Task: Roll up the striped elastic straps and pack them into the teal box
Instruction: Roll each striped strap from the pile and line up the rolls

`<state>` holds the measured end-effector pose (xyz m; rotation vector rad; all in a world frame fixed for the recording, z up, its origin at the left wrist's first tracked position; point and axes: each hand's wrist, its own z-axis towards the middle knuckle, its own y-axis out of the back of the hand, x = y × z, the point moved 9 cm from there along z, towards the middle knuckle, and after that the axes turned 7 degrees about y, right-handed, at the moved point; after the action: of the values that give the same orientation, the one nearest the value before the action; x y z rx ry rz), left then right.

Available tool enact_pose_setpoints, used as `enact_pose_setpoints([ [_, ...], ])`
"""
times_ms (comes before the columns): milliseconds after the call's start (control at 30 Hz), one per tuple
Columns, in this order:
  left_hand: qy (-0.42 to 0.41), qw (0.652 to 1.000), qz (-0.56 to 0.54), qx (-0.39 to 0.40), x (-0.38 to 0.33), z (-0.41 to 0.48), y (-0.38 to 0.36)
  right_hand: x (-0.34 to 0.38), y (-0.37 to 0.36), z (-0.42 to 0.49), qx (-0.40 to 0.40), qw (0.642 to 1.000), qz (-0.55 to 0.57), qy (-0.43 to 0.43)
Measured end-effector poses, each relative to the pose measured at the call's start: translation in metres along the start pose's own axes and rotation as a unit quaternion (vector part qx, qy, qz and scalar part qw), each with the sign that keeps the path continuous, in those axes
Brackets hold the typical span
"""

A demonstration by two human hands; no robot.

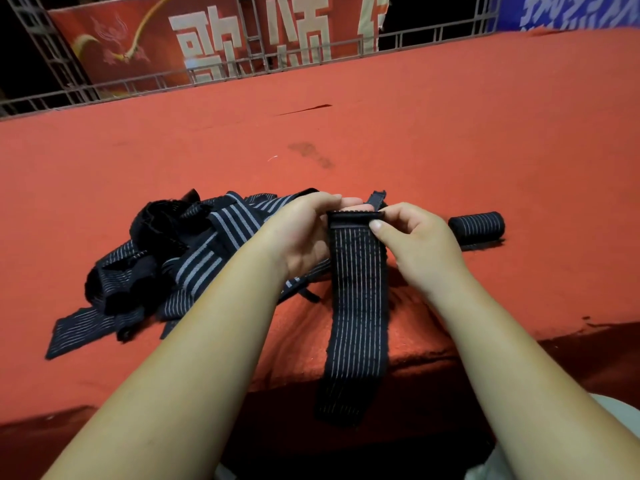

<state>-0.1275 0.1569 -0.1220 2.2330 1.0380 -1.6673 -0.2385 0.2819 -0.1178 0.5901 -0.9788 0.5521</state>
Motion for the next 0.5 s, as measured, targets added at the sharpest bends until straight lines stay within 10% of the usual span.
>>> enact_pose_setpoints([
  [200, -0.125, 0.979, 0.111, -0.119, -0.027, -0.011, 0.024, 0.024, 0.022, -0.005, 0.004, 1.0, 0.016, 0.022],
  [500, -0.255, 0.914, 0.315, 0.031, -0.078, -0.055, -0.033, 0.093, 0.036, -0.015, 0.063, 0.995, 0.004, 0.072],
])
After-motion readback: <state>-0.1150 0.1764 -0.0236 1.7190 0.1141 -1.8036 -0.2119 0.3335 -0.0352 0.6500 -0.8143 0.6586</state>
